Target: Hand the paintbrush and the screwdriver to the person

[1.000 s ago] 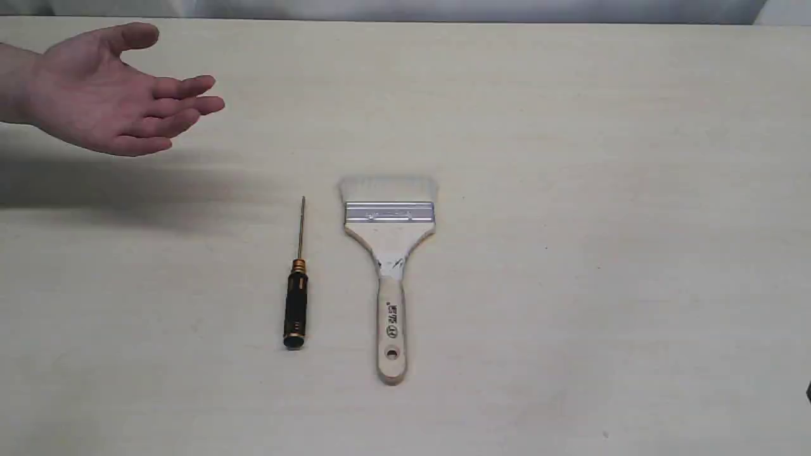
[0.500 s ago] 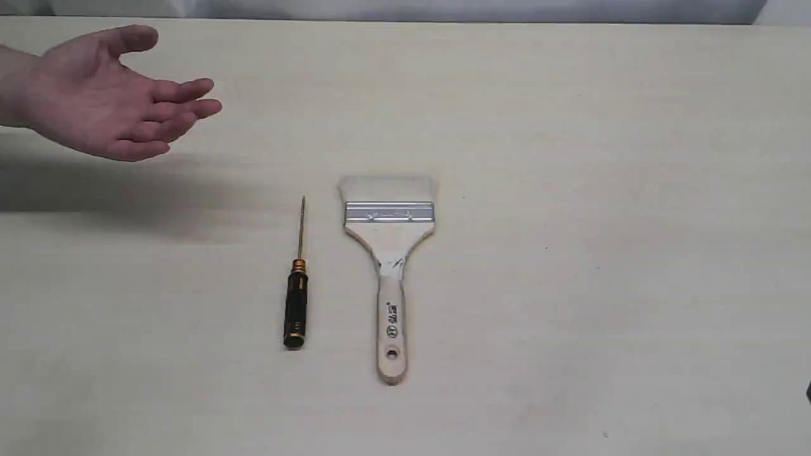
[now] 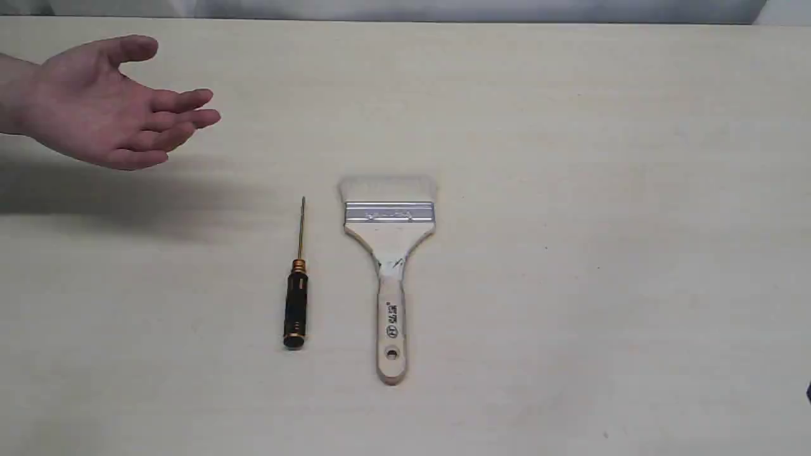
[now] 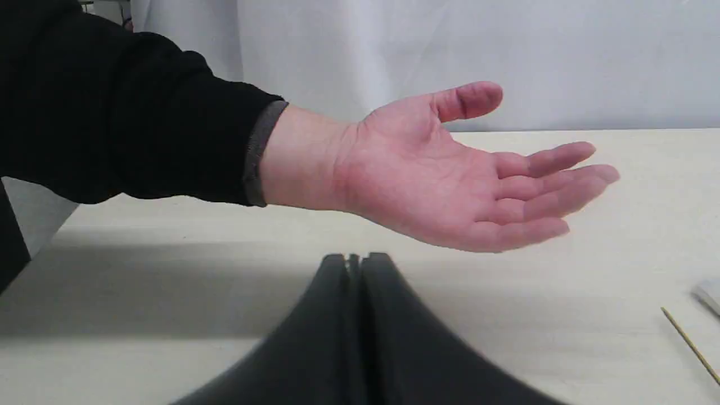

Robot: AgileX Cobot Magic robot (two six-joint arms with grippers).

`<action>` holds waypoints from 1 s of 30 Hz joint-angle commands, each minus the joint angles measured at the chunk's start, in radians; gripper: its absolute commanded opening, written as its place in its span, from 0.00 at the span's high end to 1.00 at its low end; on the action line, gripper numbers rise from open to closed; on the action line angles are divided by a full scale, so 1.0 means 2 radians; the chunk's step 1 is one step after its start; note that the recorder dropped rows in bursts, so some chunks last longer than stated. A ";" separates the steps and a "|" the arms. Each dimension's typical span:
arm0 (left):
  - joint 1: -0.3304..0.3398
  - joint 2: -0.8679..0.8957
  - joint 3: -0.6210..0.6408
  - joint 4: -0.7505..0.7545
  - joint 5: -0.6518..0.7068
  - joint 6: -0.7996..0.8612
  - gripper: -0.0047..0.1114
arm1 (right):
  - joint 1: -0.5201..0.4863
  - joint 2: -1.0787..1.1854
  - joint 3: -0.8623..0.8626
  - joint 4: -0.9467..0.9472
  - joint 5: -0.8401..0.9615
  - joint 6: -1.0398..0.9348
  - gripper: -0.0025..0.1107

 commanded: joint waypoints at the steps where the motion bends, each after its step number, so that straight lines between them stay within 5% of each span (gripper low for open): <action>1: -0.004 -0.001 0.001 -0.002 -0.003 -0.001 0.96 | -0.001 -0.002 0.001 -0.002 -0.007 -0.004 0.94; 18: -0.004 -0.001 0.001 0.000 -0.003 -0.001 0.96 | -0.001 -0.002 0.001 -0.013 -0.047 -0.004 0.94; 23: -0.004 -0.001 0.001 0.000 -0.003 -0.001 0.96 | -0.001 -0.002 0.001 -0.004 -0.174 0.004 0.94; 30: -0.004 -0.001 0.001 0.000 -0.003 -0.001 0.96 | -0.001 -0.002 0.001 -0.011 -0.244 -0.039 0.94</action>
